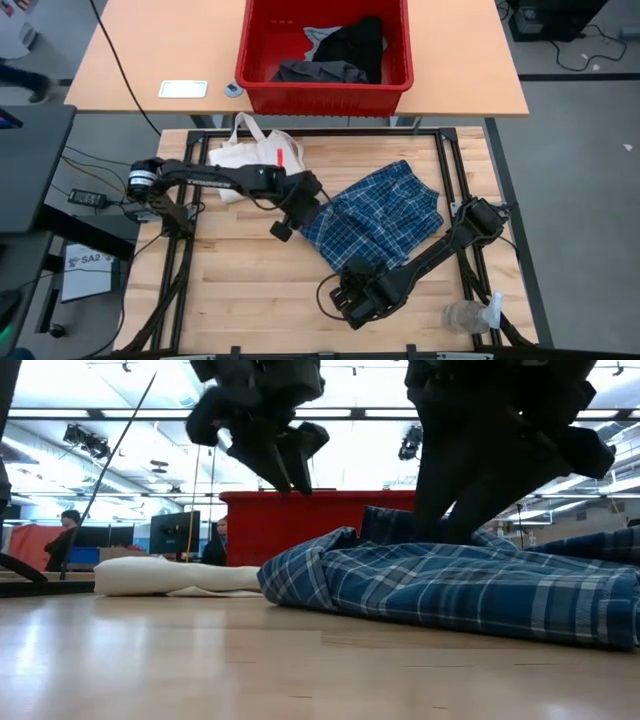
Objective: Fold laundry
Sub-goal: Fold the blue pants
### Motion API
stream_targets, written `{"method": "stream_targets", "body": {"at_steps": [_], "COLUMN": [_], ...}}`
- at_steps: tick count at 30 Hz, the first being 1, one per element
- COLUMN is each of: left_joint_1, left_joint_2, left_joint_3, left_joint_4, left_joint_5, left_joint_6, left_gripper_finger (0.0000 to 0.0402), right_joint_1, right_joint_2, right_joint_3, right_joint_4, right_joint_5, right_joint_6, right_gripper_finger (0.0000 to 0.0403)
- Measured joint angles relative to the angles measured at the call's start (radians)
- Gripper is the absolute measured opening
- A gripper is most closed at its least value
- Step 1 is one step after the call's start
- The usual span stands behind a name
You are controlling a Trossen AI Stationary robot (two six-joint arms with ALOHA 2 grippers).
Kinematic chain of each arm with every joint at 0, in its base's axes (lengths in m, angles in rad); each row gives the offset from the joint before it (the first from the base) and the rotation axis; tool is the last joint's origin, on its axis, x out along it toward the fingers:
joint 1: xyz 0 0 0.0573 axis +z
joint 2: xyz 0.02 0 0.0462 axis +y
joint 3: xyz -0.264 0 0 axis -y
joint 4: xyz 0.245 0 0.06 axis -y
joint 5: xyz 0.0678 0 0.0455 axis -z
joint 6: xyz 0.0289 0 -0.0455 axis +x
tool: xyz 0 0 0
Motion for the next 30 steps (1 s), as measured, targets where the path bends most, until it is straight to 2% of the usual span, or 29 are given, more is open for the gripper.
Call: {"method": "stream_targets", "body": {"at_steps": [5, 9, 14, 20, 23, 24, 27, 30], "left_joint_1": [0.015, -0.020, -0.085, -0.147, -0.153, -0.151, -0.106, -0.046], "left_joint_2": [-0.003, -0.011, -0.021, -0.032, -0.051, -0.055, -0.035, 0.027], "left_joint_3": [-0.060, -0.157, -0.209, -0.191, -0.176, -0.176, -0.178, -0.195], "left_joint_4": [0.018, 0.074, 0.110, 0.123, 0.161, 0.182, 0.248, 0.302], "left_joint_5": [0.119, 0.096, 0.081, 0.043, 0.039, 0.051, 0.188, 0.237], "left_joint_6": [-0.010, 0.053, 0.180, 0.177, 0.155, 0.140, 0.131, 0.109], "left_gripper_finger": [0.0172, 0.0160, 0.0154, 0.0153, 0.0153, 0.0153, 0.0151, 0.0139], "right_joint_1": [0.003, 0.021, 0.041, 0.040, 0.018, 0.009, -0.006, -0.030], "right_joint_2": [0.000, 0.006, 0.017, 0.018, 0.015, 0.013, 0.013, 0.013], "right_joint_3": [0.014, 0.014, 0.013, 0.006, 0.006, 0.006, -0.010, -0.086], "right_joint_4": [0.005, 0.010, 0.002, 0.003, -0.018, -0.028, -0.025, 0.056], "right_joint_5": [0.005, 0.025, 0.031, 0.028, -0.016, -0.011, 0.144, 0.161], "right_joint_6": [-0.053, -0.119, -0.184, -0.116, -0.054, -0.011, 0.138, 0.250], "right_gripper_finger": [0.0154, 0.0154, 0.0160, 0.0189, 0.0193, 0.0191, 0.0178, 0.0162]}}
